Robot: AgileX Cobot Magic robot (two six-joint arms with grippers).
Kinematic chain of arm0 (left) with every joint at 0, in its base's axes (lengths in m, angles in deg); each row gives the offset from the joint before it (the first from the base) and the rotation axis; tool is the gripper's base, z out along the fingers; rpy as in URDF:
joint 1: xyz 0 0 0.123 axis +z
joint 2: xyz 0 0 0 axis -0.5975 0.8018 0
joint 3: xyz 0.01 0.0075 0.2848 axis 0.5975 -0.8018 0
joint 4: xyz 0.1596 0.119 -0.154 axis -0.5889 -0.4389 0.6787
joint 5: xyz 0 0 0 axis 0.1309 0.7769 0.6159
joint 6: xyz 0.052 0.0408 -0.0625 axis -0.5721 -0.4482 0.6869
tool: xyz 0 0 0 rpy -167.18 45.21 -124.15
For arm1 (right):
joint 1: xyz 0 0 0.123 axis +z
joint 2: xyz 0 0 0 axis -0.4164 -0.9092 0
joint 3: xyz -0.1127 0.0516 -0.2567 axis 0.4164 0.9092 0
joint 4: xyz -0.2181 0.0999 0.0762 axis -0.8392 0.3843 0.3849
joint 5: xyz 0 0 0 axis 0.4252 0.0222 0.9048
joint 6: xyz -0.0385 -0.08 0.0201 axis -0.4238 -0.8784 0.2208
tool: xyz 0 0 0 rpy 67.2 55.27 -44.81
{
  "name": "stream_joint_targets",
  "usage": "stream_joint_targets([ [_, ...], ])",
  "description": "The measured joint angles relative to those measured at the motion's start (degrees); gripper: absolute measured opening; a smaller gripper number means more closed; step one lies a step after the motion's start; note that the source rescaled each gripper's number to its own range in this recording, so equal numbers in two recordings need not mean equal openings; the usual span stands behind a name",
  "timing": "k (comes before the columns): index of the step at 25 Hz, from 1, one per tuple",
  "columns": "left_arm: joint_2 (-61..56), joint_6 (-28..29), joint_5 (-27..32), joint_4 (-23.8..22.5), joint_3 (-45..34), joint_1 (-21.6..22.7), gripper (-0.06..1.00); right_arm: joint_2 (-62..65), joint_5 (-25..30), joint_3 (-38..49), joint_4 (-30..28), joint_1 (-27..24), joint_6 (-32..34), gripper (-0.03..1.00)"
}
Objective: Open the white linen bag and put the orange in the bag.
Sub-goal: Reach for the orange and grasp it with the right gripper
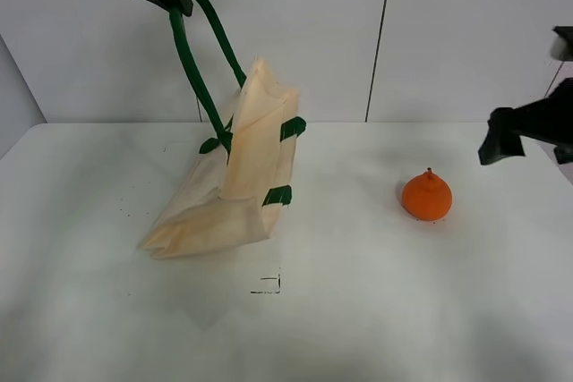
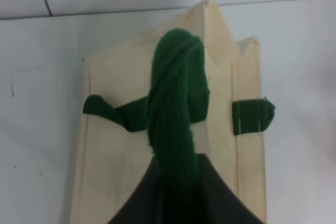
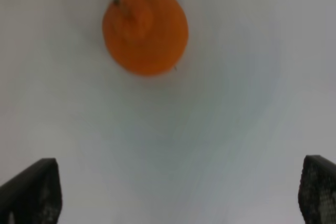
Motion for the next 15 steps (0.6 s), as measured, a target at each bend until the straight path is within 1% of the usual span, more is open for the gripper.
stream_joint_targets([
  [4,0.0,-0.1,0.0,0.0,-0.2,0.0,0.00,-15.4,4.2,-12.5,1.3,0.2,-0.9,1.00],
  [8,0.0,-0.1,0.0,0.0,-0.2,0.0,0.00,-26.2,5.4,-21.3,1.3,1.8,-1.1,1.00],
  [11,0.0,-0.3,0.0,0.0,-0.2,0.0,0.00,-31.6,5.5,-24.2,1.9,2.7,-1.3,1.00],
  [15,0.0,-0.3,0.0,0.0,-0.2,0.0,0.00,-36.4,4.8,-24.4,1.9,3.1,-1.3,1.00],
])
